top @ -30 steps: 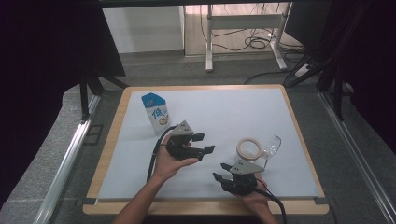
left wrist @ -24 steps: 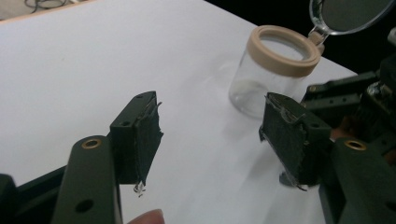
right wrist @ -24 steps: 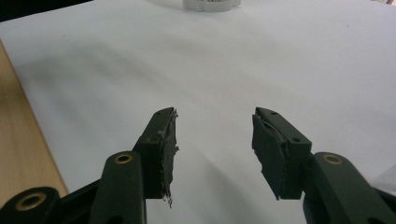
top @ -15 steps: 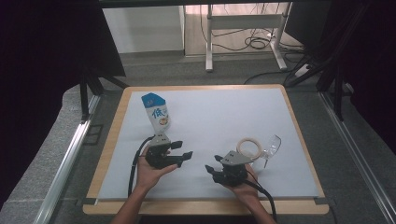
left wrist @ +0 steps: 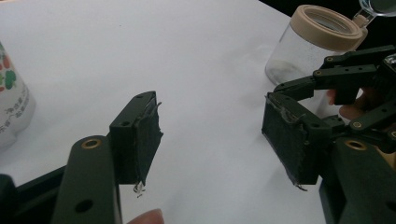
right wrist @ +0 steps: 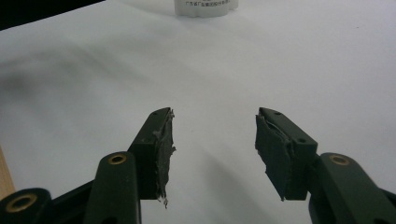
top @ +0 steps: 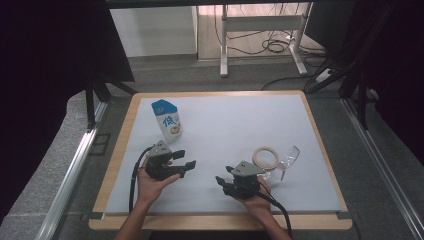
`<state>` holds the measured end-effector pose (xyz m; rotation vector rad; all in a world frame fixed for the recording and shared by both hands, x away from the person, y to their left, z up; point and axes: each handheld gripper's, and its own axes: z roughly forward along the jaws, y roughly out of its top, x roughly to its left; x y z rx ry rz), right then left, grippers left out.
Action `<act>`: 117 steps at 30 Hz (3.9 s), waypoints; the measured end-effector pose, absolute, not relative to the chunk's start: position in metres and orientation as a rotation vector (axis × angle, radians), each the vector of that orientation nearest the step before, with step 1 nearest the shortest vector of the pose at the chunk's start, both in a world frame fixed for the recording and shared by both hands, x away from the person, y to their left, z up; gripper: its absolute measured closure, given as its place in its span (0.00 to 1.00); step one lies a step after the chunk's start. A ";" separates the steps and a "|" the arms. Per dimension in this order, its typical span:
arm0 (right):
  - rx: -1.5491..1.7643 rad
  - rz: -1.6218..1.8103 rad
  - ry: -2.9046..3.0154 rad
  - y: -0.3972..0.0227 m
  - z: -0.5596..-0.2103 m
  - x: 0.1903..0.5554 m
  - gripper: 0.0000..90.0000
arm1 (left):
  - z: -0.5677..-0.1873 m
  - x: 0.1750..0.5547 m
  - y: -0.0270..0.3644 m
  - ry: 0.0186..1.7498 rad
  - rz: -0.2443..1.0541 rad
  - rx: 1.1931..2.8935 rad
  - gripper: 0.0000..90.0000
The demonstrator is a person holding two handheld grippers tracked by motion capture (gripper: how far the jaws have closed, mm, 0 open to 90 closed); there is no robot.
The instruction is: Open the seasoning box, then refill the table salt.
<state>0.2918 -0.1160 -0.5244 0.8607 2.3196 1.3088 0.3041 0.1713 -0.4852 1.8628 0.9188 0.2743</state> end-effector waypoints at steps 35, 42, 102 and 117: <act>0.826 1.316 2.354 -0.110 -0.526 0.290 0.52 | -0.480 0.336 0.237 1.146 0.476 1.721 0.47; 0.817 1.308 2.362 -0.109 -0.528 0.289 0.52 | -0.478 0.354 0.249 1.172 0.510 1.694 0.49; 0.794 1.304 2.370 -0.105 -0.533 0.287 0.50 | -0.446 0.378 0.230 0.912 0.370 1.617 1.00; 0.800 1.308 2.353 -0.104 -0.534 0.287 0.49 | -0.442 0.355 0.203 0.813 0.266 1.623 1.00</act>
